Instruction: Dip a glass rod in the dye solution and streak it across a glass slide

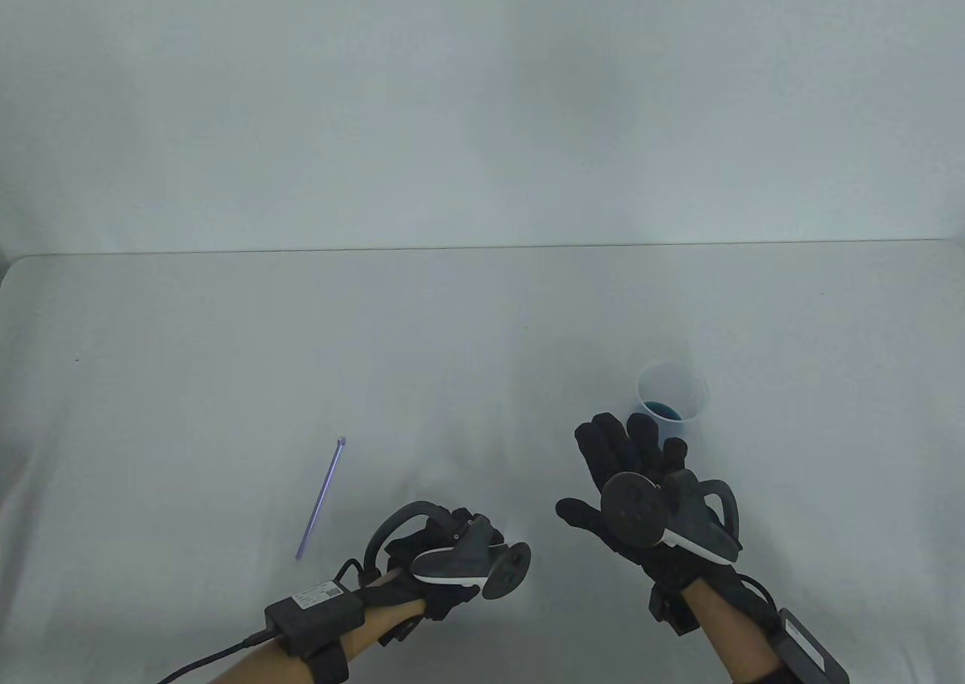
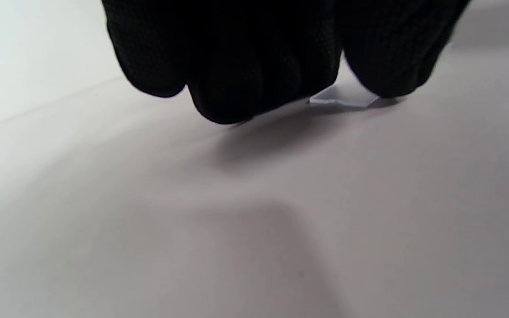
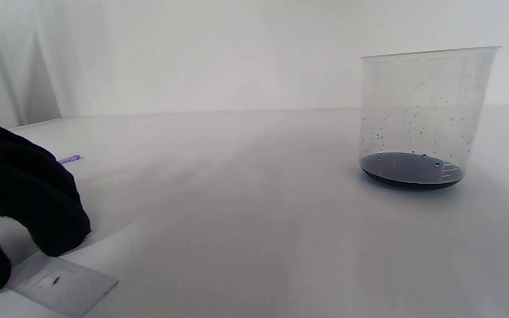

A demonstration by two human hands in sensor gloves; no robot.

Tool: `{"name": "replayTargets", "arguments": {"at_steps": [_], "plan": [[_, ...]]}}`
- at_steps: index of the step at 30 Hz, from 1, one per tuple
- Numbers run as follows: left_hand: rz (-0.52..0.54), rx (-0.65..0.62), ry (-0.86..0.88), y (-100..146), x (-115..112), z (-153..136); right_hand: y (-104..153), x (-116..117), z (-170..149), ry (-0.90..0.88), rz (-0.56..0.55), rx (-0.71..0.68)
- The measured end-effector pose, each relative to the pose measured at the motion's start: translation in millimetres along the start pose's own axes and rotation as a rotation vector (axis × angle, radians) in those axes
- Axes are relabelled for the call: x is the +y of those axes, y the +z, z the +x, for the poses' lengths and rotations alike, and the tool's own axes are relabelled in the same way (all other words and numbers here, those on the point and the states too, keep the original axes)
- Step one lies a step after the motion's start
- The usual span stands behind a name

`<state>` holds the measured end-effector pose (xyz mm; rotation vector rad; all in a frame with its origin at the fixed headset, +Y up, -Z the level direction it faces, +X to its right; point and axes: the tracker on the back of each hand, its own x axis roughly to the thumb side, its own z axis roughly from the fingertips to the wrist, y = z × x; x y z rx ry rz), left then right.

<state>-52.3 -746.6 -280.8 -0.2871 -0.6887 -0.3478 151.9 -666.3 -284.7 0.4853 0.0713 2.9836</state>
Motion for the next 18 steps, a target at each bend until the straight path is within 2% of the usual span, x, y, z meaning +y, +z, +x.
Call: {"name": "replayTargets", "arguments": {"at_steps": [2, 5, 10, 13, 18], "plan": [[-0.014, 0.011, 0.059, 2, 5, -8, 0, 0, 0, 0.0, -0.002, 0.0], [0.032, 0.08, 0.108, 14, 22, -32, 0, -1, 0, -0.003, -0.009, 0.0], [0.063, 0.249, 0.122, 39, 39, -86, 0, 0, 0, 0.0, -0.007, -0.003], [0.033, 0.374, 0.121, 53, 33, -121, 0, 0, 1, 0.003, -0.008, -0.005], [-0.084, 0.557, 0.126, 63, 1, -164, 0, 0, 1, 0.007, -0.005, -0.005]]}}
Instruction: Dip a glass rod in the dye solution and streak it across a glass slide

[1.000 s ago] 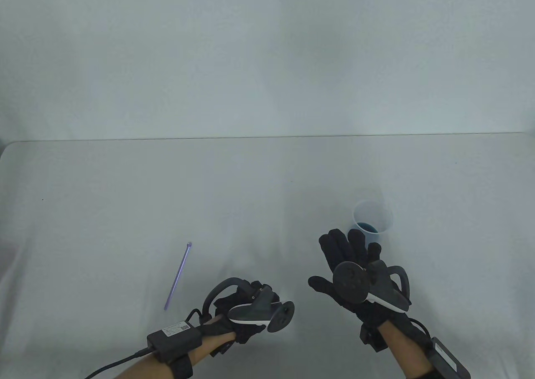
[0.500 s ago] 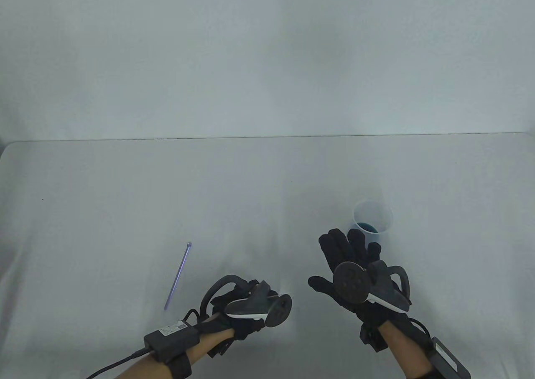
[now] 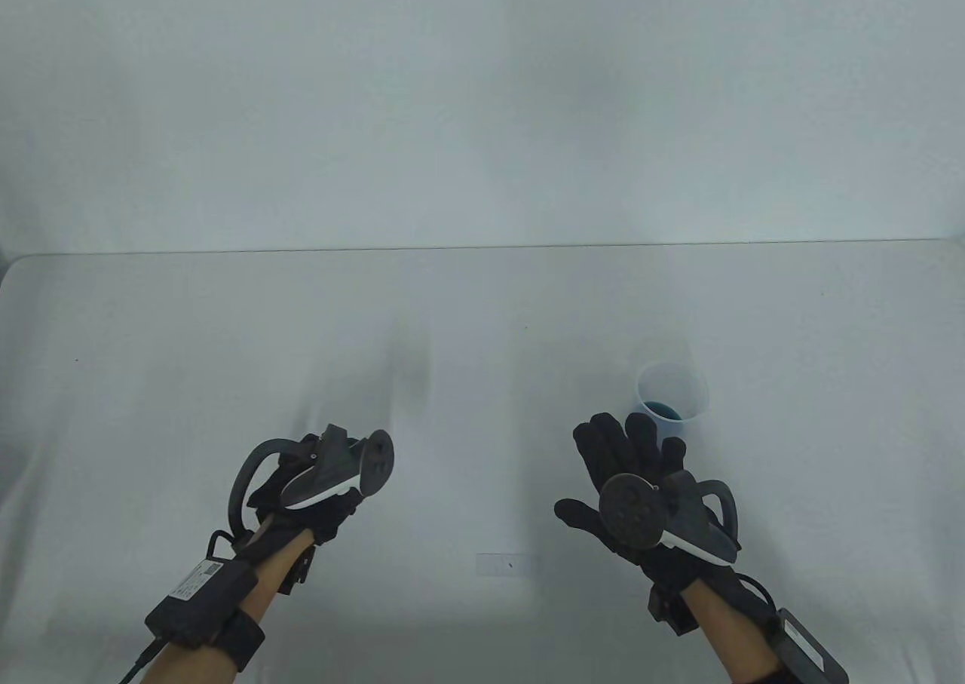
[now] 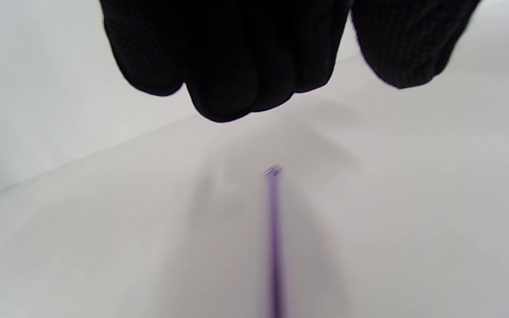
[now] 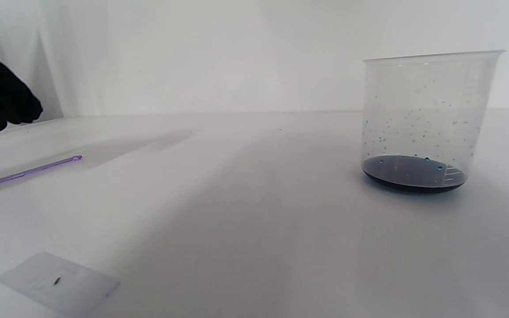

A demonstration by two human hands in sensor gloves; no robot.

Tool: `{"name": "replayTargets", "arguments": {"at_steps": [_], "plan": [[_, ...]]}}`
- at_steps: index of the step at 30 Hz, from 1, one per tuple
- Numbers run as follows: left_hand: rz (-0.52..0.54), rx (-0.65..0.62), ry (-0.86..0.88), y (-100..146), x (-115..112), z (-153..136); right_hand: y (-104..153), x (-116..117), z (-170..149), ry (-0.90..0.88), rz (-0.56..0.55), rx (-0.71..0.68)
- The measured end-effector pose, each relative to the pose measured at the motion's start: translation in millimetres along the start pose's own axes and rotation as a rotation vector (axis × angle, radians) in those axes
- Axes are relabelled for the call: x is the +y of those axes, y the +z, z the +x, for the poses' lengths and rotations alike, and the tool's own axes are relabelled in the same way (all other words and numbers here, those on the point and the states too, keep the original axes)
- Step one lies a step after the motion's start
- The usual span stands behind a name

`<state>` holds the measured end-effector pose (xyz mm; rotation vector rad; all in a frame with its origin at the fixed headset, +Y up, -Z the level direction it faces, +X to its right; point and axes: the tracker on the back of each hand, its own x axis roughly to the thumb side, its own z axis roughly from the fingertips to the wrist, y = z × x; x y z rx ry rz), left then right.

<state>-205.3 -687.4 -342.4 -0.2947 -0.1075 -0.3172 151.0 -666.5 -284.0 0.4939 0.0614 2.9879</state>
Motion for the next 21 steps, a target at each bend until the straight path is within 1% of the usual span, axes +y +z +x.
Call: {"name": "replayTargets", "arguments": {"at_steps": [4, 6, 9, 11, 14, 16, 21], "plan": [[-0.08, 0.079, 0.02, -7, -25, -16, 0, 0, 0, -0.001, -0.002, 0.001], [-0.113, 0.108, 0.034, -10, -36, -19, 0, 0, 0, 0.0, 0.001, 0.001], [-0.146, 0.133, 0.065, -14, -46, -19, 0, 0, 0, 0.001, 0.002, 0.002], [-0.174, 0.138, 0.057, -16, -50, -17, 0, 0, 0, 0.001, 0.001, 0.004], [-0.255, 0.149, 0.015, -21, -56, -9, 0, 0, 0, 0.0, 0.001, 0.006], [-0.254, 0.162, -0.013, -24, -57, -6, 0, 0, 0, -0.001, 0.002, 0.006], [-0.329, 0.189, 0.023, -33, -55, -2, 0, 0, -1, -0.002, 0.0, 0.011]]}}
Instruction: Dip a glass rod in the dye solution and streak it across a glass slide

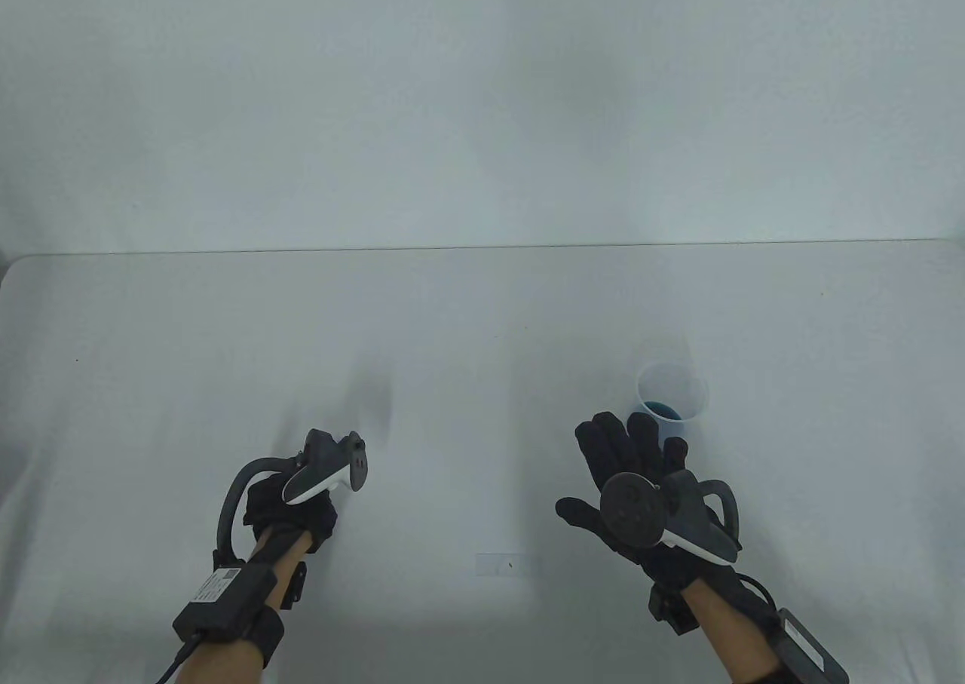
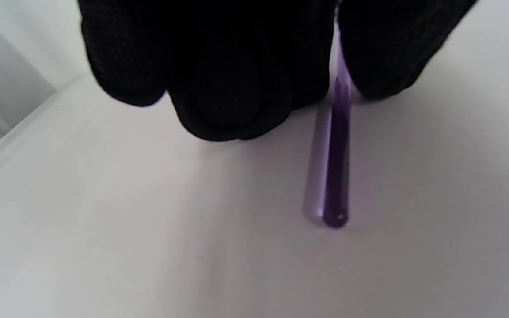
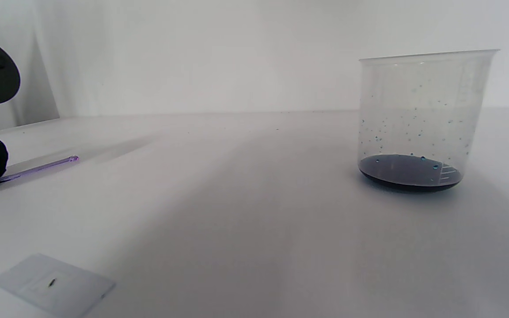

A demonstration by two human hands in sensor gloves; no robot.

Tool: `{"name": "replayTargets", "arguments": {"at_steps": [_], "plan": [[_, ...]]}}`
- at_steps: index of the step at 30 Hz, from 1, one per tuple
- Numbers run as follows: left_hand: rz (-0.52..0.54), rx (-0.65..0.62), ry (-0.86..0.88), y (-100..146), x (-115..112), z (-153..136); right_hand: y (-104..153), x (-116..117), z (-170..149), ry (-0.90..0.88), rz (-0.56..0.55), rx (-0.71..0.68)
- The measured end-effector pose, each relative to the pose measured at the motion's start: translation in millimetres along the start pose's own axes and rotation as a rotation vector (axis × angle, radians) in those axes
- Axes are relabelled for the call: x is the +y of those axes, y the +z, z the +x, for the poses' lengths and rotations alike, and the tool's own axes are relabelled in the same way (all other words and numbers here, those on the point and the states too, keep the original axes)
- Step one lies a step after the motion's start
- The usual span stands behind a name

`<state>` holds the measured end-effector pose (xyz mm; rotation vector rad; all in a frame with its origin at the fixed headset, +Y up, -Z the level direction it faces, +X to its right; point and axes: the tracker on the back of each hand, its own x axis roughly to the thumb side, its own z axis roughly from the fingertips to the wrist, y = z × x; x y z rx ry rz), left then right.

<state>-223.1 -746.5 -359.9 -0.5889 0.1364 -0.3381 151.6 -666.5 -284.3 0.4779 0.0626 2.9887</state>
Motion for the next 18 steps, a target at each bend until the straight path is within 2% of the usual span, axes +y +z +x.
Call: {"name": "replayTargets", "arguments": {"at_steps": [10, 18], "plan": [[-0.023, 0.056, -0.041, -8, -1, 11, 0, 0, 0, 0.0, 0.004, 0.003], [-0.004, 0.041, 0.009, -5, 1, 2, 1, -7, -4, -0.01, -0.023, 0.017]]}}
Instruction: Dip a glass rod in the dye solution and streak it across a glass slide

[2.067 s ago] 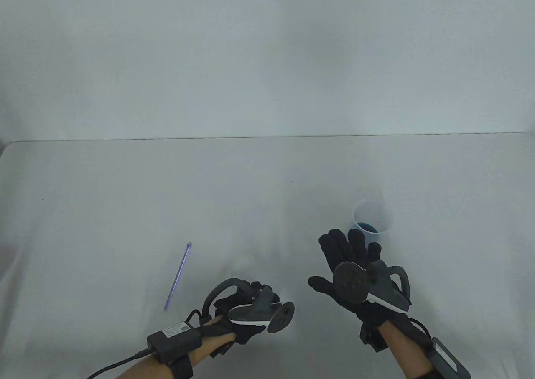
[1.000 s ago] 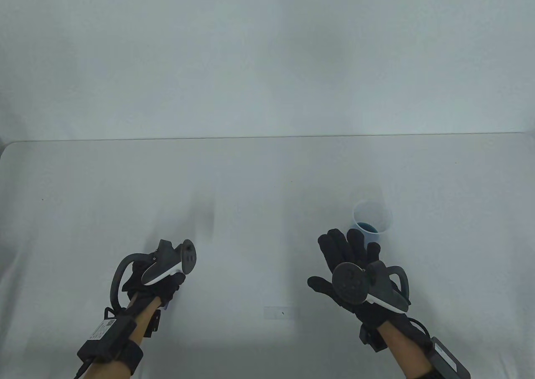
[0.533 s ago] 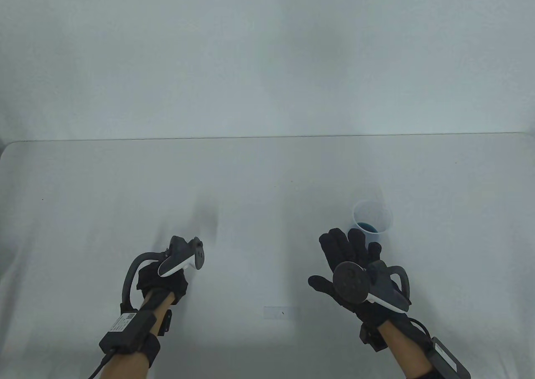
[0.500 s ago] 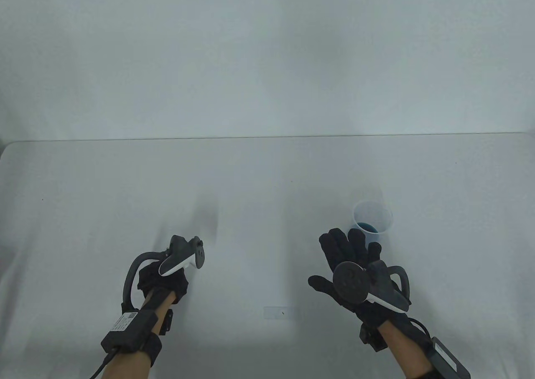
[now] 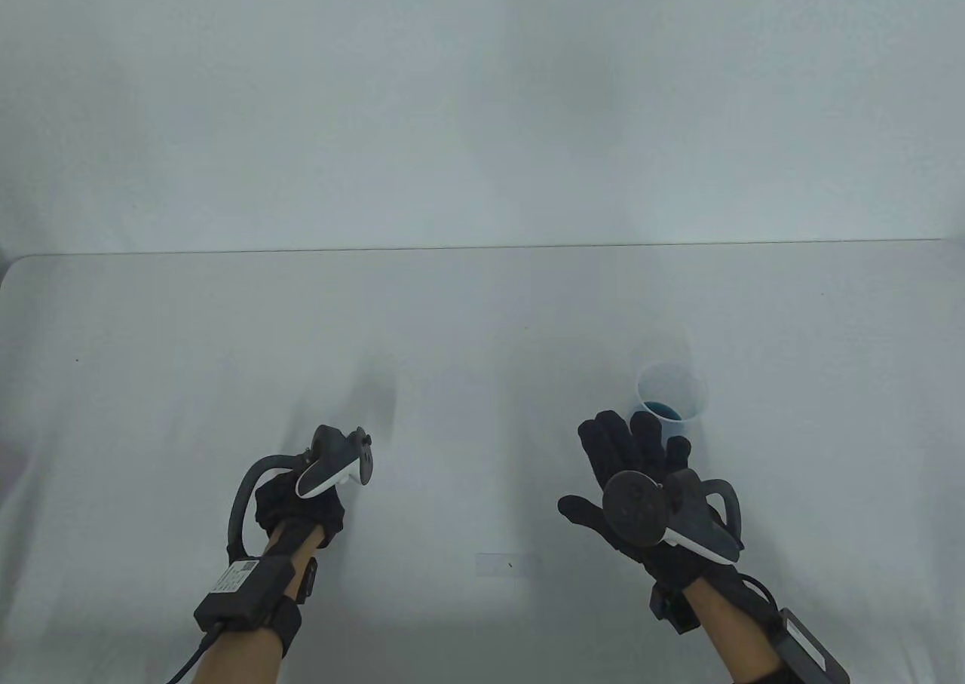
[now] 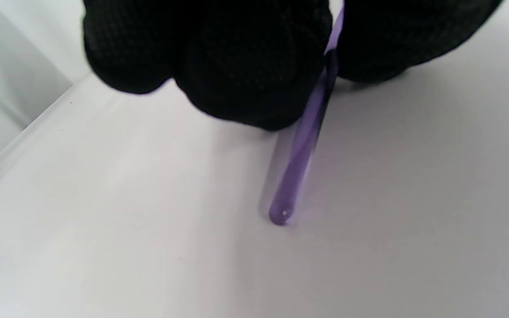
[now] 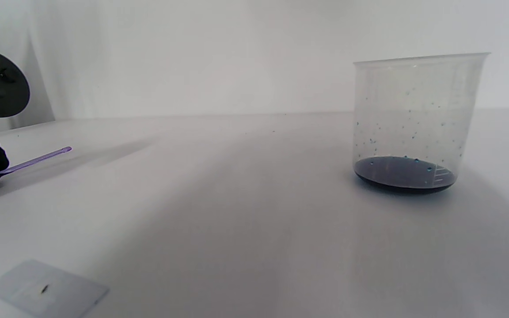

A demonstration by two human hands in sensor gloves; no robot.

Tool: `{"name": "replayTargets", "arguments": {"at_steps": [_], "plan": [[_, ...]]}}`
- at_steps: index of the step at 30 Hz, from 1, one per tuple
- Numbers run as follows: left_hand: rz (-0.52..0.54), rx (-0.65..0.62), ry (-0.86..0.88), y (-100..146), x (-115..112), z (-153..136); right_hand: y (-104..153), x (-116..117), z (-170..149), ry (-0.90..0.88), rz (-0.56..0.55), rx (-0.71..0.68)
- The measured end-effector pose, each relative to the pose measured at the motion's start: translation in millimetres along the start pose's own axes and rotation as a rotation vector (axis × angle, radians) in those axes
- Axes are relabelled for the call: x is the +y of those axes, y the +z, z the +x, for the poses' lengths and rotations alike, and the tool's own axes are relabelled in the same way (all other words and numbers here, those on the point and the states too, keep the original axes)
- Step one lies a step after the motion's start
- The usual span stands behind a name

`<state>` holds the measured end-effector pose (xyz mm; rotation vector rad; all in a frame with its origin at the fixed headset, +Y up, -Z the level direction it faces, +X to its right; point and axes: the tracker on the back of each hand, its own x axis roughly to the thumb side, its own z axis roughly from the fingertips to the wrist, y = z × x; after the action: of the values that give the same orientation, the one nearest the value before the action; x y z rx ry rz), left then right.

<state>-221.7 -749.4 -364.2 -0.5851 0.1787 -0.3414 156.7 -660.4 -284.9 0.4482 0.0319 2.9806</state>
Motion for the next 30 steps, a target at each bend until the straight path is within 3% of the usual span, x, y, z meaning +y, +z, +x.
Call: {"name": "replayTargets", "arguments": {"at_steps": [5, 9, 15, 20, 30], "plan": [[0.126, -0.094, 0.212, 22, 32, -21, 1, -18, -6, -0.06, -0.064, 0.021], [0.326, -0.26, 0.507, 59, 68, -31, -1, -38, -5, -0.175, -0.122, 0.014], [0.449, -0.573, 0.867, 101, 95, -12, -7, -50, 21, -0.335, -0.152, -0.034], [0.402, -0.786, 1.068, 122, 99, 26, -13, -42, 52, -0.411, -0.138, -0.08], [0.207, -0.897, 1.342, 117, 80, 60, -8, -25, 71, -0.261, -0.218, -0.057]]}}
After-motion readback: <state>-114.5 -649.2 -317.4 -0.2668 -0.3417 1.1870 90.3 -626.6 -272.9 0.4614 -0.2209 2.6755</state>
